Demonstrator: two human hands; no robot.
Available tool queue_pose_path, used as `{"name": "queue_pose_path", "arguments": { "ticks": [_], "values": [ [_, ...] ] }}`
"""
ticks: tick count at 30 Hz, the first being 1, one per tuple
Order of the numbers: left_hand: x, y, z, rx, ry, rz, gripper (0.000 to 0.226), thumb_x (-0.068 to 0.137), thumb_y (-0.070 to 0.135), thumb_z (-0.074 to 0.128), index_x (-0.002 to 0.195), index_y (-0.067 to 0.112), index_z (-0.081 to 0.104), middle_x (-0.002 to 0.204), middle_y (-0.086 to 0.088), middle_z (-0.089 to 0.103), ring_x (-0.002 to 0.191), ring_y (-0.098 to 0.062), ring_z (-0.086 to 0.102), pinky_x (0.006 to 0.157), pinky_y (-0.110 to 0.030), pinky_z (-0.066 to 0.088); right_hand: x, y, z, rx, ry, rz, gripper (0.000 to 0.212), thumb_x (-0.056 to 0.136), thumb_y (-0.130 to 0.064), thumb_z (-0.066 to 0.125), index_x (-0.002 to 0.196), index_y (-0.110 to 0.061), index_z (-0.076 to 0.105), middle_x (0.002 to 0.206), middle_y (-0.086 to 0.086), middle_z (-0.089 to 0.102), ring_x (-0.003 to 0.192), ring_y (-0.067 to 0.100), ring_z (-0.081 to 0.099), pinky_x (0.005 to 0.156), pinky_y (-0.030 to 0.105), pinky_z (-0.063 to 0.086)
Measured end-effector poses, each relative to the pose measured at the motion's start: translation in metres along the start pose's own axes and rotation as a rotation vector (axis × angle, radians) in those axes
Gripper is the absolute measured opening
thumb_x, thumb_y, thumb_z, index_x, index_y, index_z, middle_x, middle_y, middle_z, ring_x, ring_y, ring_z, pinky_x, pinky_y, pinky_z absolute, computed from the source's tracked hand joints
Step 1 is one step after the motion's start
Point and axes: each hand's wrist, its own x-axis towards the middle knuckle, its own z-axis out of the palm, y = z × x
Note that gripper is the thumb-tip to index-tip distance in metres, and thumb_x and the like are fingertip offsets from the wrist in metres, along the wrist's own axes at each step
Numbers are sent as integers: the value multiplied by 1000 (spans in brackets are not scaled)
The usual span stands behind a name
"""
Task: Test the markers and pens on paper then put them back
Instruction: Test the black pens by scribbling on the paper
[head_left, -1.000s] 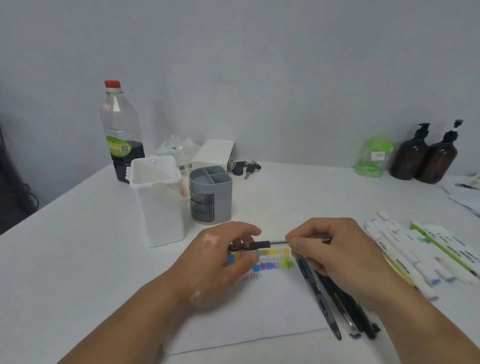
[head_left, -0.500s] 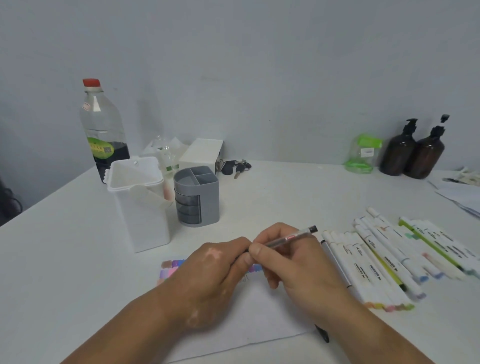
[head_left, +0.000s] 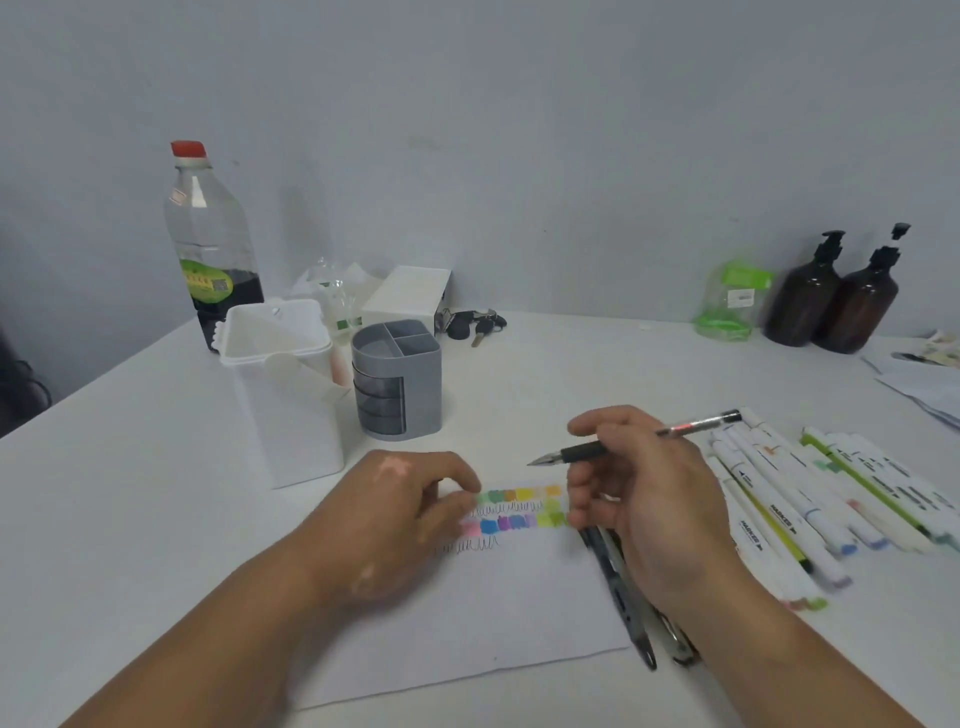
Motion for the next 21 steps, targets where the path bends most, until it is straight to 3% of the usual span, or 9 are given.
{"name": "queue_pose_path", "arguments": {
  "ticks": [3, 6, 8, 21],
  "values": [
    [1, -7, -1, 79, -38, -72, 8, 90, 46, 68, 95, 41, 71, 58, 19, 56, 63, -4, 51, 51, -17, 36, -4, 7, 6, -217, -110, 55, 14, 74, -18, 60, 74, -17, 75, 60, 10, 65, 52, 20, 61, 50, 29, 53],
    [2, -8, 1, 119, -74, -85, 13, 86, 52, 71, 94, 43, 73, 58, 17, 51, 65, 1, 51, 53, -15, 36, -8, 18, 16, -577, -166, 12, 13, 80, -12, 68, 73, -23, 68, 52, 3, 64, 45, 16, 59, 48, 22, 45],
    [3, -9, 0, 129, -80, -104, 14, 84, 52, 73, 94, 42, 74, 60, 14, 49, 62, -4, 50, 52, -16, 34, -9, 21, 18, -692, -169, 3, 14, 82, -14, 68, 72, -23, 66, 50, 0, 65, 42, 12, 58, 44, 17, 41],
    [4, -11, -2, 134, -82, -134, 15, 85, 51, 73, 96, 41, 75, 63, 16, 47, 60, -4, 48, 50, -14, 30, -7, 27, 16, -845, -159, 8, 12, 85, -24, 72, 74, -29, 70, 54, -9, 67, 46, 2, 55, 47, 12, 39]
  ]
}}
